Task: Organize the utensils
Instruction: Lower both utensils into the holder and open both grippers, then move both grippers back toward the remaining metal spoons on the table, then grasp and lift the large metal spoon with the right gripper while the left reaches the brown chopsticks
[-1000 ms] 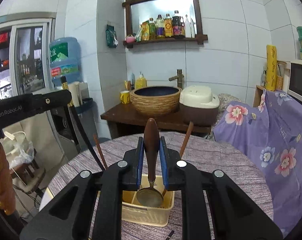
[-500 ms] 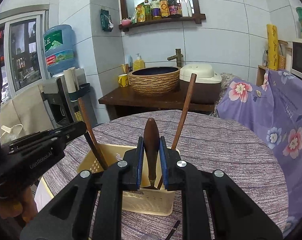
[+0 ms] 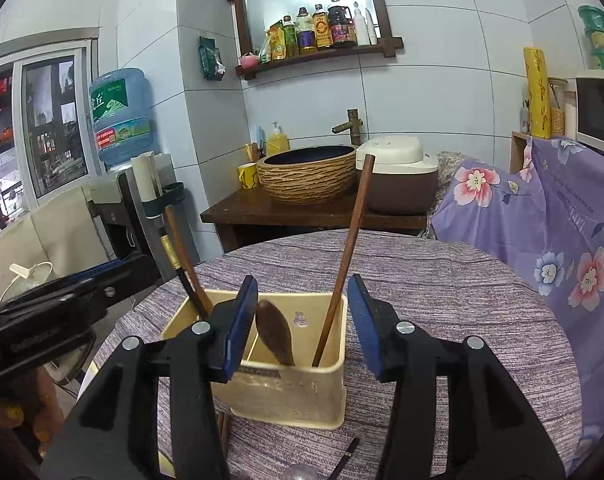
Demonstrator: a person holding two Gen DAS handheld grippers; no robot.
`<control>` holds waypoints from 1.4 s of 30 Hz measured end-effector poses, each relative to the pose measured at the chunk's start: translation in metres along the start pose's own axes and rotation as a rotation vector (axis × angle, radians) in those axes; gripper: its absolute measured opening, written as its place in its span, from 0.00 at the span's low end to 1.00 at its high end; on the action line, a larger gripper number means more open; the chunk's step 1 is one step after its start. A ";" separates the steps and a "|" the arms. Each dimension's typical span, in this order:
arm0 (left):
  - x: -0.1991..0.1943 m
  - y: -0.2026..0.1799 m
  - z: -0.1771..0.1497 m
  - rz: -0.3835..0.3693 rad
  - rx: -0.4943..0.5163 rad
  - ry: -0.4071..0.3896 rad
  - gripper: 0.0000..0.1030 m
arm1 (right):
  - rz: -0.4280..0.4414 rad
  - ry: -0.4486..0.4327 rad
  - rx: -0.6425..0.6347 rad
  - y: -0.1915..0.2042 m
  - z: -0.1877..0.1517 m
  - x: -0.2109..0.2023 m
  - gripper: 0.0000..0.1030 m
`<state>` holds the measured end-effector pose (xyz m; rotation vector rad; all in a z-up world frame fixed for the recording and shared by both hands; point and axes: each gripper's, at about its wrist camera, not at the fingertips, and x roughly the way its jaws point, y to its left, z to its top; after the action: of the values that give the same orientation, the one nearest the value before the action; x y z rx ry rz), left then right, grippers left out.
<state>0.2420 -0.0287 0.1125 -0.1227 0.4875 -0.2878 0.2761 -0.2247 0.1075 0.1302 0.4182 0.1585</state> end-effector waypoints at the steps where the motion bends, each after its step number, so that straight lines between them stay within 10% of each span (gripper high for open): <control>1: -0.003 0.001 -0.003 0.005 -0.003 -0.001 0.59 | -0.006 -0.001 -0.002 0.000 -0.003 -0.005 0.46; 9: -0.019 0.029 -0.053 0.124 -0.026 0.049 0.61 | 0.024 0.057 -0.055 0.013 -0.052 -0.040 0.46; 21: -0.015 0.061 -0.138 0.169 -0.079 0.251 0.61 | 0.211 0.439 -0.239 0.051 -0.167 -0.007 0.41; 42: -0.023 0.067 -0.143 0.146 -0.106 0.256 0.61 | 0.183 0.525 -0.336 0.053 -0.177 0.024 0.35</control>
<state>0.1706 0.0357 -0.0149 -0.1540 0.7631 -0.1348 0.2173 -0.1519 -0.0539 -0.2116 0.8955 0.4450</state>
